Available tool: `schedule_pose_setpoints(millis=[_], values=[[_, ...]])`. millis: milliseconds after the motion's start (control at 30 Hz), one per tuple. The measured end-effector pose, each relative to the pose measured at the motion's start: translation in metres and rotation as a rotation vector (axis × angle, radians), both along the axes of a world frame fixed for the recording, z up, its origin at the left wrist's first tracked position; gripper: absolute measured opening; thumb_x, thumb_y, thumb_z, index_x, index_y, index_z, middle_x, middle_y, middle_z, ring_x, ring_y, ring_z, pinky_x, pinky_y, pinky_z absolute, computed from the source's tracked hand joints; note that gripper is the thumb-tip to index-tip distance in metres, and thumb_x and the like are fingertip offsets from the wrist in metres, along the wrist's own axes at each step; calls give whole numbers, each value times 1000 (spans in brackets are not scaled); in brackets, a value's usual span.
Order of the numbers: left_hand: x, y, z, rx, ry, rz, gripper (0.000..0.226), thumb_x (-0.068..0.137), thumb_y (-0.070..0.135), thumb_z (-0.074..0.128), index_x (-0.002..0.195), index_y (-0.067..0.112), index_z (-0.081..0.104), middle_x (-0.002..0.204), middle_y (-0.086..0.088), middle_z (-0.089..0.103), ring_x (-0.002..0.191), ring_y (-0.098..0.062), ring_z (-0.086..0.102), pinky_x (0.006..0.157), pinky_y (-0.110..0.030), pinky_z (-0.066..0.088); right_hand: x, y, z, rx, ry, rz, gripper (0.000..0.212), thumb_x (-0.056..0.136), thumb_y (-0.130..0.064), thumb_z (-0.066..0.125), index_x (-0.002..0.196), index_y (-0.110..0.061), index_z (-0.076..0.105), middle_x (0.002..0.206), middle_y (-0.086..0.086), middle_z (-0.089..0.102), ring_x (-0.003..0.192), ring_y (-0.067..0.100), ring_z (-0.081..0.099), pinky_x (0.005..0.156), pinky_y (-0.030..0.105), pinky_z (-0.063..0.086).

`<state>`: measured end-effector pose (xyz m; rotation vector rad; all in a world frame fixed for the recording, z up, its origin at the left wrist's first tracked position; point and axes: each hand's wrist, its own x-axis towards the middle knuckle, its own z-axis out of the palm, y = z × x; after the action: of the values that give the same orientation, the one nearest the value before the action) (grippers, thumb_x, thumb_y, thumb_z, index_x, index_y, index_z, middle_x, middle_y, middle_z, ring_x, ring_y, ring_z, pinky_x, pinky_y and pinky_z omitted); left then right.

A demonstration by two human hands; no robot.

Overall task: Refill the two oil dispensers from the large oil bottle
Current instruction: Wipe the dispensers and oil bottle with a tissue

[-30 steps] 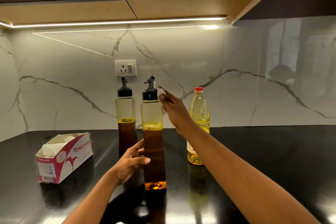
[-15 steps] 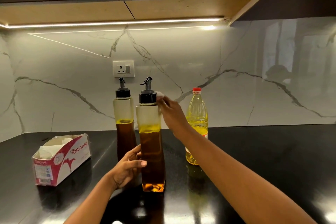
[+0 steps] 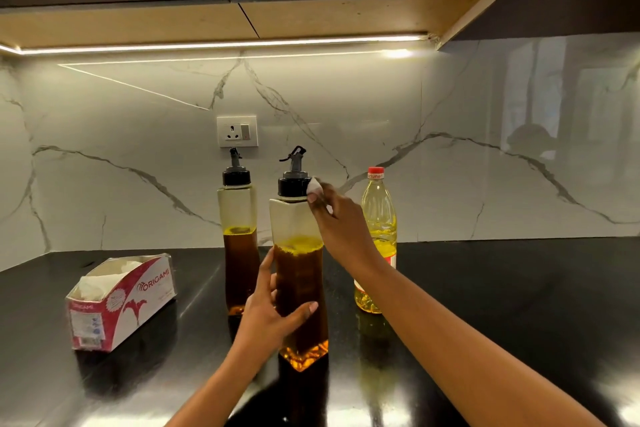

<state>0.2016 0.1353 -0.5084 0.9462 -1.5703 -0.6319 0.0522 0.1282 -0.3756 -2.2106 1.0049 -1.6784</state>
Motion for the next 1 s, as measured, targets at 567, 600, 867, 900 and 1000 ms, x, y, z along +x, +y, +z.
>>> schedule_pose_setpoints(millis=[567, 600, 867, 900, 1000], values=[[21, -24, 5, 162, 137, -210, 105, 53, 43, 92, 137, 50, 31, 123, 4, 66, 117, -20, 61, 88, -27, 53, -14, -7, -8, 308, -89, 335, 78, 71, -80, 17, 136, -42, 40, 138, -13, 41, 121, 2, 34, 96, 23, 23], [22, -26, 5, 183, 153, -221, 105, 52, 41, 93, 138, 48, 32, 125, 2, 65, 119, -22, 60, 93, -32, 52, -12, -9, -3, 305, -81, 336, 71, 76, -75, 17, 133, -41, 43, 141, -6, 43, 120, 1, 38, 96, 19, 24], [28, -27, -3, 319, 308, -332, 111, 48, 38, 95, 142, 36, 36, 132, -3, 61, 126, -26, 54, 102, -43, 47, -8, -16, 11, 317, -122, 348, 21, 100, -34, 36, 109, -44, 53, 104, -25, 55, 110, 9, 52, 88, 25, 44], [26, -25, -3, 299, 319, -317, 108, 47, 44, 95, 139, 40, 39, 136, -3, 58, 131, -27, 49, 108, -48, 40, -8, -14, 8, 280, -114, 291, 23, 100, -32, 38, 111, -42, 55, 100, -20, 60, 108, 18, 57, 84, 31, 49], [20, -17, 0, 160, 286, -228, 99, 55, 52, 88, 139, 54, 35, 151, 0, 40, 140, -24, 36, 113, -53, 30, -9, -11, 6, 151, -87, 134, 31, 99, -26, 44, 128, -24, 56, 105, 8, 68, 94, 30, 62, 82, 42, 52]])
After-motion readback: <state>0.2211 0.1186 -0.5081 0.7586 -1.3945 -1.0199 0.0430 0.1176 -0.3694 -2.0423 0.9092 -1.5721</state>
